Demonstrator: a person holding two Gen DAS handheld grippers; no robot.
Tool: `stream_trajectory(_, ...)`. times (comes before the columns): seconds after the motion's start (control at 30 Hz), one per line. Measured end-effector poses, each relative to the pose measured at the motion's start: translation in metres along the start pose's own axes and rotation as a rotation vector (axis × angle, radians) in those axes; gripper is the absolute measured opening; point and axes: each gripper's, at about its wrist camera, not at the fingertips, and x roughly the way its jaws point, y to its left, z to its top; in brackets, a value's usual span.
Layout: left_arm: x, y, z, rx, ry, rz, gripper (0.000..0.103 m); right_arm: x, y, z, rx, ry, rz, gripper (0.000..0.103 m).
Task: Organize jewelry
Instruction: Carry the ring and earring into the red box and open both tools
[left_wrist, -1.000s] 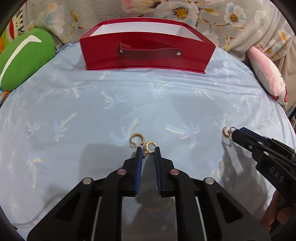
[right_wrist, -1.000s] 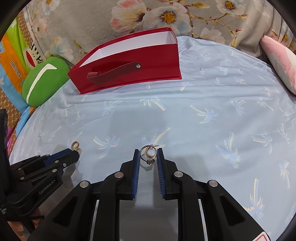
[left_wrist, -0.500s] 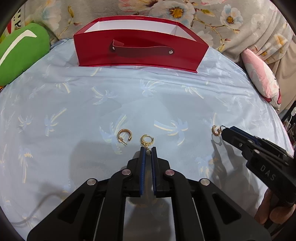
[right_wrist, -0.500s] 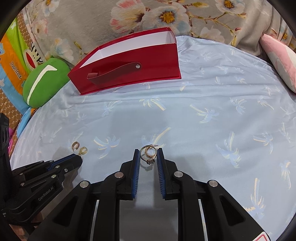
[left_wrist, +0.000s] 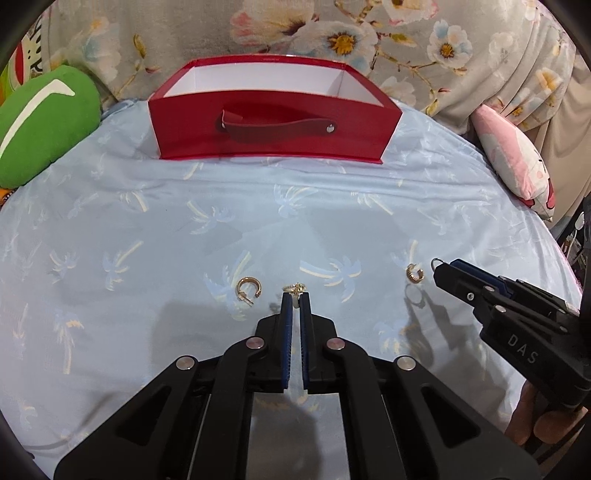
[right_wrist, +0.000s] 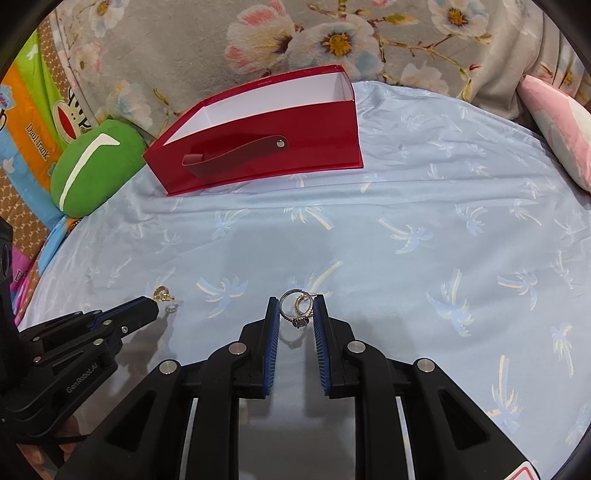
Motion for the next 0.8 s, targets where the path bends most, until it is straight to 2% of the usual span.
stream_trajectory(0.2,-0.031,0.002,0.018,0.005,-0.055,-0.002,0.003,-0.023,0.004,0.014,-0.031,-0.059,-0.006,0.017)
stream_trajectory(0.37,-0.056,0.009,0.051,0.022,-0.126,0.022,0.003,-0.037,0.006,0.049,-0.076,-0.129,-0.019,0.017)
stream_trajectory(0.6,-0.068,0.028,0.132,0.055,-0.247,0.087,0.003,-0.034,0.015,0.132,-0.149,-0.241,-0.016,0.017)
stream_trajectory(0.8,-0.049,0.046,0.209,0.052,-0.321,0.113,0.003,-0.003,0.022,0.206,-0.161,-0.276,0.018,0.017)
